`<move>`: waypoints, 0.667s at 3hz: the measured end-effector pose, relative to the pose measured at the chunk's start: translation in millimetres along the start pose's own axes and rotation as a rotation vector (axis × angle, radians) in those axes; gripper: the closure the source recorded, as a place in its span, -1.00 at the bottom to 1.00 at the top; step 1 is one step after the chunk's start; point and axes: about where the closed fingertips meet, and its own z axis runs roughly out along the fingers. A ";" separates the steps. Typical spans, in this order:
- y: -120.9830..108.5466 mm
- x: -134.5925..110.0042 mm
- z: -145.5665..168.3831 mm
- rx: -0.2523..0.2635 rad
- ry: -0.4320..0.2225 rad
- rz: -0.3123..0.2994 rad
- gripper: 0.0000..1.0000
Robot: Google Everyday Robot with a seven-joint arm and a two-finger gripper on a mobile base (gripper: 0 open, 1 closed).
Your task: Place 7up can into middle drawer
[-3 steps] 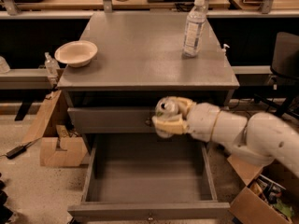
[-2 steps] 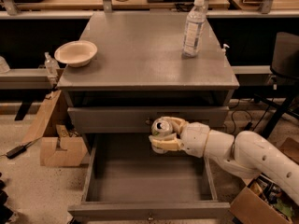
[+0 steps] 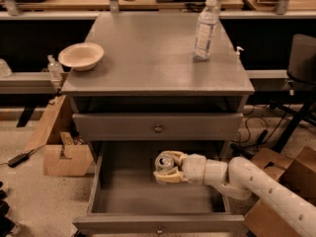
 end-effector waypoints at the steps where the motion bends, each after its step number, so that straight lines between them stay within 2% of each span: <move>1: -1.7 56.5 47.0 -0.096 0.030 -0.001 1.00; 2: 4.8 87.3 80.4 -0.144 0.033 0.013 1.00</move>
Offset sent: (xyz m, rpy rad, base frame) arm 0.0379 0.0722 -0.1220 -0.0451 0.0576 0.1634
